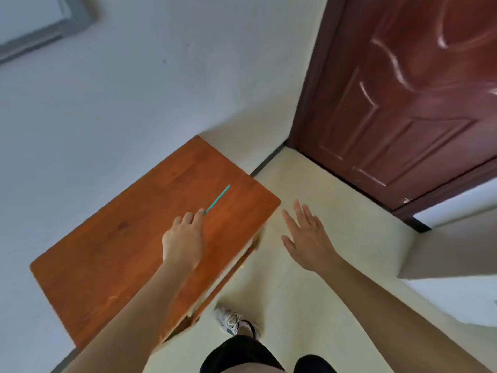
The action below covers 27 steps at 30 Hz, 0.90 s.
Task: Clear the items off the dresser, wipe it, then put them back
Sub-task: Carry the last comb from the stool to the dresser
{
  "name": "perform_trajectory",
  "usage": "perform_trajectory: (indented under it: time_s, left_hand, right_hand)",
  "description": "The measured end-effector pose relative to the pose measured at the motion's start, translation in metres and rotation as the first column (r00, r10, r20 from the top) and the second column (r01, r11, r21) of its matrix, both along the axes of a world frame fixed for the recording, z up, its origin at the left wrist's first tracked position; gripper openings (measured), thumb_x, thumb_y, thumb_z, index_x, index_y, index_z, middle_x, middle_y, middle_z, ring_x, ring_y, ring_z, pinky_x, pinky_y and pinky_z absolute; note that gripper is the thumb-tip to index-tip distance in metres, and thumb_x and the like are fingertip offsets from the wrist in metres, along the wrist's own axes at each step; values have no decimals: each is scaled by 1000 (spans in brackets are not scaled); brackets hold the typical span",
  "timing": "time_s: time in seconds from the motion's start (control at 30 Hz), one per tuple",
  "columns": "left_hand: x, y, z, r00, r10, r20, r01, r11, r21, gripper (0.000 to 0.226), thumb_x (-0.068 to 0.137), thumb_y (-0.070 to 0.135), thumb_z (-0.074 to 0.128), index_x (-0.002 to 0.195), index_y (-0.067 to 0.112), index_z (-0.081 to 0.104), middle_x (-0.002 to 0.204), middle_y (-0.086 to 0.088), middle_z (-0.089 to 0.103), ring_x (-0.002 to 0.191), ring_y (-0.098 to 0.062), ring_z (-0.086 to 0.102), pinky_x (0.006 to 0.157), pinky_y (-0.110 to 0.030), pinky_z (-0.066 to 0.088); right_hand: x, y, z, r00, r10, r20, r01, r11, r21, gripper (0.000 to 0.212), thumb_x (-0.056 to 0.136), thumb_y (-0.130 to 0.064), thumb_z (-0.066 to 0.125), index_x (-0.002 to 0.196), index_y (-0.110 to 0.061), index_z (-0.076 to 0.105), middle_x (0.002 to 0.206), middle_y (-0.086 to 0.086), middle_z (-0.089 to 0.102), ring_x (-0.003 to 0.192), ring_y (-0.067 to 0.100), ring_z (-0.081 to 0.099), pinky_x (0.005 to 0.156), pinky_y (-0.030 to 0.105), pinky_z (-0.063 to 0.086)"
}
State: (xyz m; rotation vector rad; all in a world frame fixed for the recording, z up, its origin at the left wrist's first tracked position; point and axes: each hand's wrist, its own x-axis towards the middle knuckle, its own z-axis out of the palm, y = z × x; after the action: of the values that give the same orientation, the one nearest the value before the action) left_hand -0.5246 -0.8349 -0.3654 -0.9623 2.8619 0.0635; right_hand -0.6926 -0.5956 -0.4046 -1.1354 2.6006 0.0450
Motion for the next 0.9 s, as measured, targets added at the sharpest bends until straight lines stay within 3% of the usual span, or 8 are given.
perform_trajectory:
  time_s: [0.1,0.17,0.23,0.4,0.5,0.7,0.8,0.9]
  left_hand:
    - [-59,72,31,976,-208,-65,209,978,-2,67,83,24,72,142,30,40,109,2,64,91,-23,60,58,-32,53]
    - [-95,135,51,938,-327,-113,330,944,6,80,75,27,78,143,33,35,110,4,61,92,-21,57,60,-33,54]
    - [-125,207,68,878,-443,-181,443,896,-41,75,79,18,70,144,31,35,110,1,59,94,-22,56,55,-31,49]
    - [-166,387,107,569,-748,-341,696,659,-284,61,61,-6,78,118,12,68,78,-7,59,64,-30,56,39,-32,41]
    - [-180,479,126,438,-812,-386,769,561,-307,61,61,-9,77,118,12,69,77,-9,55,64,-30,52,40,-31,39]
    - [-210,615,133,328,-876,-353,848,438,-299,59,65,-5,78,120,15,69,76,-5,53,62,-24,50,40,-20,21]
    - [-233,669,117,288,-907,-307,885,375,-278,58,68,-4,75,123,11,66,78,-5,55,64,-24,53,38,-23,26]
    - [-266,721,96,282,-913,-295,918,346,-195,62,72,-4,70,131,10,59,88,-9,59,73,-26,58,42,-30,42]
  right_hand:
    - [-18,104,28,979,-188,-75,185,982,-48,67,102,-48,28,157,-23,-2,163,12,-13,151,32,-6,121,48,13]
    - [-20,177,47,947,-301,-108,292,952,-88,67,102,-48,26,157,-23,-2,163,12,-12,151,32,-5,121,47,13]
    - [-15,250,63,907,-400,-129,383,913,-138,66,102,-48,26,157,-23,0,163,11,-12,151,32,-5,121,47,13]
    - [13,416,97,762,-628,-160,575,769,-281,64,102,-44,32,157,-20,10,164,12,-7,151,32,-1,121,46,14]
    - [31,501,109,657,-737,-160,676,670,-307,64,103,-43,32,157,-21,8,163,13,-9,151,33,-4,122,46,11]
    - [47,628,106,453,-881,-136,814,471,-339,64,102,-44,33,157,-21,10,164,13,-6,151,31,0,120,42,12]
    - [40,674,95,362,-926,-110,864,377,-335,65,102,-46,35,157,-21,11,164,13,-4,151,30,4,119,41,13]
    - [21,719,81,318,-943,-100,899,333,-285,67,102,-48,34,157,-23,6,164,12,-8,151,28,4,120,40,13]
